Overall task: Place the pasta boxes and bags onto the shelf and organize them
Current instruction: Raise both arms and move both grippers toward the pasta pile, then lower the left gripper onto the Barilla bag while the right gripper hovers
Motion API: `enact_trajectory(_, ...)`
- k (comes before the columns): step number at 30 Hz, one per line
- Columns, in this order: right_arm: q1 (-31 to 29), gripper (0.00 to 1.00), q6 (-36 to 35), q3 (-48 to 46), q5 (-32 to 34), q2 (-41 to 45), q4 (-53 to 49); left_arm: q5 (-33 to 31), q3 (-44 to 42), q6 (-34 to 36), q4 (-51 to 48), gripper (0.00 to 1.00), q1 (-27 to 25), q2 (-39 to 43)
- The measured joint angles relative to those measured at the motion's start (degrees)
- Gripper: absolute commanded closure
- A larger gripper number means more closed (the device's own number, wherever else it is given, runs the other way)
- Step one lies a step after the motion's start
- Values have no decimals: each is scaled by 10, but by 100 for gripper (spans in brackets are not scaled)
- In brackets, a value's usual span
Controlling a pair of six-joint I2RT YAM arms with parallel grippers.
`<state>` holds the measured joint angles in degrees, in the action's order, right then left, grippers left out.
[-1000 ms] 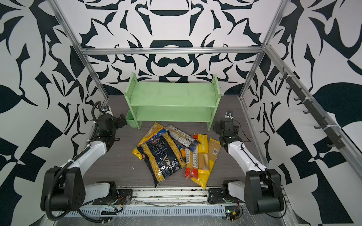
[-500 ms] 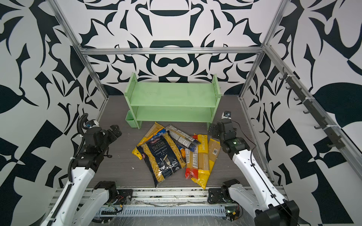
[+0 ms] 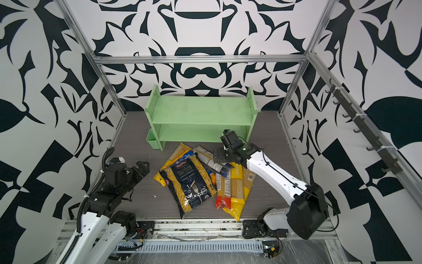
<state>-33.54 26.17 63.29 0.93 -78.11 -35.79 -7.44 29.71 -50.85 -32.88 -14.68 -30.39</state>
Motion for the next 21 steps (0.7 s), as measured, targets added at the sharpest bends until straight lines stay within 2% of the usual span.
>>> enact_trajectory(5,-6,1,7,3,-36,-3,-2,0,-2,-24,1,1,-77,-31)
enact_trajectory(15,-7,0,9,0,-55,45,-16,-5,-34,-97,39,1,-248,-109)
enact_trajectory(21,-7,0,9,-17,-57,82,-35,0,-52,-127,76,1,-285,-110)
